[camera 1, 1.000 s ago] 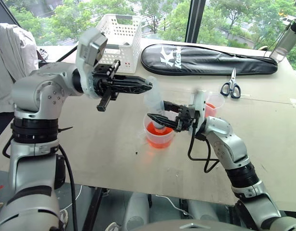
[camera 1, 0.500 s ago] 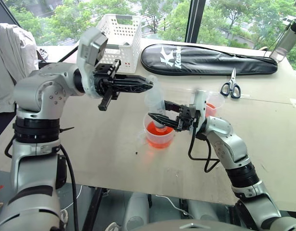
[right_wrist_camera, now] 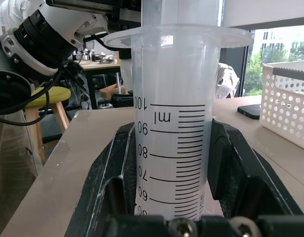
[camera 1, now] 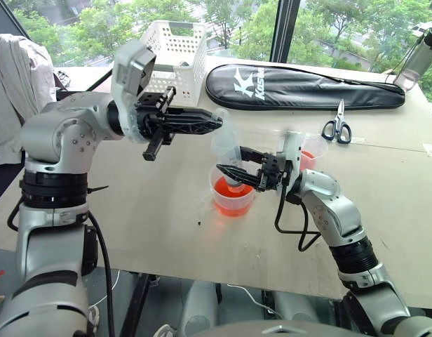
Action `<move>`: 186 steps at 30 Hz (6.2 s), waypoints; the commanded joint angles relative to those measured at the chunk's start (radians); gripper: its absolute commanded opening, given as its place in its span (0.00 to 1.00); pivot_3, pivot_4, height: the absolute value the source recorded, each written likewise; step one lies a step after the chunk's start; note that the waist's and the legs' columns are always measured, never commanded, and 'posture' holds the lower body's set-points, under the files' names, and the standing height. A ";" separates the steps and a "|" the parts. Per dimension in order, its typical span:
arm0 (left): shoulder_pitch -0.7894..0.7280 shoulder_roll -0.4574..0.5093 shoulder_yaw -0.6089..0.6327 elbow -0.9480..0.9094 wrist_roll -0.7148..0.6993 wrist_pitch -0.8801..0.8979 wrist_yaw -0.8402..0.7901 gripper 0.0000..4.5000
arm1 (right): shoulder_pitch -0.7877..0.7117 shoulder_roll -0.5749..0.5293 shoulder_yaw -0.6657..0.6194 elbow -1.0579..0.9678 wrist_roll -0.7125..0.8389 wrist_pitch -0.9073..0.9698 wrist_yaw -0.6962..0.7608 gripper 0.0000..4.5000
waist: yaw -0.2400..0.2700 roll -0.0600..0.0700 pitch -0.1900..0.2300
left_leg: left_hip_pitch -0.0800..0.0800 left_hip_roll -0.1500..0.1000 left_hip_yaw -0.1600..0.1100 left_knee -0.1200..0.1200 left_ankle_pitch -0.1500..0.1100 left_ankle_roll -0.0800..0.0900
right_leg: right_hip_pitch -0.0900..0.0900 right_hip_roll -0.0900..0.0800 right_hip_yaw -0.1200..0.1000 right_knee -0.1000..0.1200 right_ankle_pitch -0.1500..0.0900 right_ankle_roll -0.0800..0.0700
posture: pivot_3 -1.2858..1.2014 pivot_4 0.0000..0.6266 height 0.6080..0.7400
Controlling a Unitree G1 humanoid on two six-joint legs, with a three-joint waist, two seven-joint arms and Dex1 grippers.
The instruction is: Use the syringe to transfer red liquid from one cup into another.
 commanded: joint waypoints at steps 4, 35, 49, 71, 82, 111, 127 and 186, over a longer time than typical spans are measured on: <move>-0.032 0.008 0.098 0.018 -0.019 -0.025 0.036 0.00 | 0.011 -0.008 0.014 -0.010 -0.006 -0.001 0.015 0.33 | 0.000 0.000 0.000 | 0.000 0.000 0.000 0.000 0.000 0.000 | 0.000 0.000 0.000 0.000 0.000 0.000 | 0.52 0.24 0.88; 0.023 0.009 0.126 -0.062 -0.043 0.031 0.127 0.62 | 0.010 0.036 -0.061 -0.072 0.102 0.057 -0.045 0.33 | -0.001 0.000 0.000 | 0.000 0.000 0.000 0.000 0.000 0.000 | 0.000 0.000 0.000 0.000 0.000 0.000 | 0.52 0.24 0.88; 0.042 -0.103 0.315 -0.068 -0.251 0.222 0.459 0.94 | 0.014 0.072 -0.178 -0.220 0.298 0.176 -0.192 0.33 | 0.000 0.000 0.000 | 0.000 0.000 -0.001 0.001 0.000 0.000 | 0.000 0.000 0.000 0.001 0.000 0.000 | 0.52 0.24 0.88; 0.063 -0.273 0.309 -0.157 -0.311 0.172 0.732 0.94 | -0.091 -0.166 -0.421 -0.154 0.138 0.063 -0.433 0.33 | 0.000 -0.001 0.000 | 0.000 -0.001 0.000 -0.001 0.000 0.000 | 0.000 -0.001 0.000 0.000 0.000 0.000 | 0.52 0.24 0.88; -0.005 -0.244 0.056 -0.164 -0.063 0.037 0.580 0.94 | -0.019 -0.122 -0.365 0.072 -0.060 -0.166 -0.412 0.33 | 0.002 0.000 0.001 | 0.000 -0.001 0.001 -0.001 0.000 0.000 | 0.000 -0.001 0.001 -0.001 0.000 0.000 | 0.52 0.24 0.88; -0.557 -0.583 -0.114 0.729 0.420 -0.422 0.253 0.35 | 0.016 -0.108 -0.307 0.103 -0.165 -0.304 -0.390 0.33 | -0.001 0.002 0.003 | -0.002 -0.001 0.000 -0.002 0.000 0.000 | 0.000 0.001 0.001 -0.004 0.000 0.001 | 0.52 0.24 0.88; -0.582 -0.646 -0.058 0.747 0.445 -0.362 0.278 0.00 | 0.021 -0.100 -0.306 0.092 -0.172 -0.294 -0.391 0.33 | -0.001 0.002 0.004 | -0.002 -0.001 0.000 -0.002 0.000 0.000 | 0.000 0.001 0.001 -0.004 0.000 0.001 | 0.52 0.24 0.88; -0.332 -0.710 -0.208 0.403 0.512 -0.083 0.330 0.00 | 0.021 -0.136 -0.324 -0.174 -0.184 -0.072 -0.481 0.33 | -0.001 0.003 0.004 | -0.001 -0.001 0.000 -0.001 0.000 0.000 | 0.000 0.001 0.001 -0.002 0.000 0.001 | 0.52 0.24 0.88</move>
